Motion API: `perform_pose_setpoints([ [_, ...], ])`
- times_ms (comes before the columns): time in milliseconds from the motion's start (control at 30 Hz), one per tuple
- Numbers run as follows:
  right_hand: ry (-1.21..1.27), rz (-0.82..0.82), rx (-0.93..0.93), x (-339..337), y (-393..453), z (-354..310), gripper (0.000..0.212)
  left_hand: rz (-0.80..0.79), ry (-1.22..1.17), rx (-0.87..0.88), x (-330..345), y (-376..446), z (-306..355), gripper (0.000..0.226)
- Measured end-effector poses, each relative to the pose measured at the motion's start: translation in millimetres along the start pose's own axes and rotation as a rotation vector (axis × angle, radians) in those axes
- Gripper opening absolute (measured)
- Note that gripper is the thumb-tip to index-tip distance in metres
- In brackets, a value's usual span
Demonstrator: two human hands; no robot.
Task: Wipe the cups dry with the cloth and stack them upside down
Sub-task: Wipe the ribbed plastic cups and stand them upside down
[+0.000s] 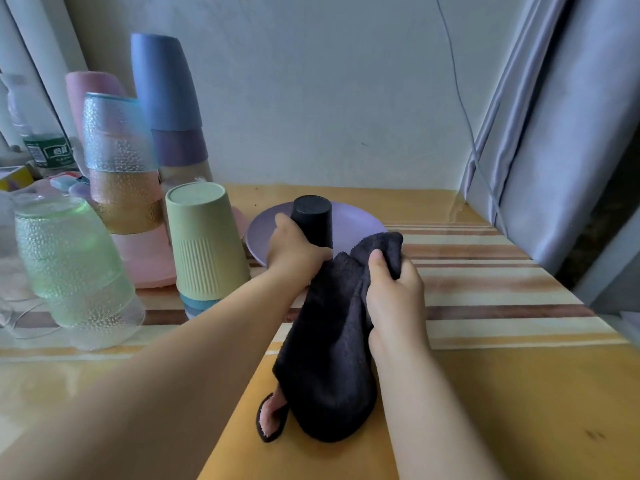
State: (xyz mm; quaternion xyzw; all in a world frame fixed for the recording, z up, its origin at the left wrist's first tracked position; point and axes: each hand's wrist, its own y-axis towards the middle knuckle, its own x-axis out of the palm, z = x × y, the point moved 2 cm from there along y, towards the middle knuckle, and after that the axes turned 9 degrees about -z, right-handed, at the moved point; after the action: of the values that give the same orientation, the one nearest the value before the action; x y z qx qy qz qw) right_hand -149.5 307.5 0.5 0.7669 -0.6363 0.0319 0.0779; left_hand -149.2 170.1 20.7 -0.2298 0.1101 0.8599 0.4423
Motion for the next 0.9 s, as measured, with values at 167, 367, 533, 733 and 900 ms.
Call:
perform_pose_setpoints([
  [167, 0.014, 0.0, 0.01, 0, -3, -3, 0.011, 0.127, -0.059, 0.256, -15, -29, 25, 0.053],
  [367, 0.148, -0.075, -0.045, 7, -17, -22, 0.014, 0.061, -0.011, 0.423, -55, -78, 28, 0.052],
  [533, 0.197, -0.321, -0.182, 28, -43, -36, 0.016, 0.006, -0.222, 0.299, -58, -103, -4, 0.054],
  [733, -0.171, -0.538, -0.359, 42, -54, -31, 0.039, -0.09, -0.325, 0.3, -48, -97, -29, 0.049],
  [900, -0.224, -0.493, -0.275, 38, -47, -26, 0.039, -0.311, -0.355, 0.407, -51, -97, -37, 0.055],
])
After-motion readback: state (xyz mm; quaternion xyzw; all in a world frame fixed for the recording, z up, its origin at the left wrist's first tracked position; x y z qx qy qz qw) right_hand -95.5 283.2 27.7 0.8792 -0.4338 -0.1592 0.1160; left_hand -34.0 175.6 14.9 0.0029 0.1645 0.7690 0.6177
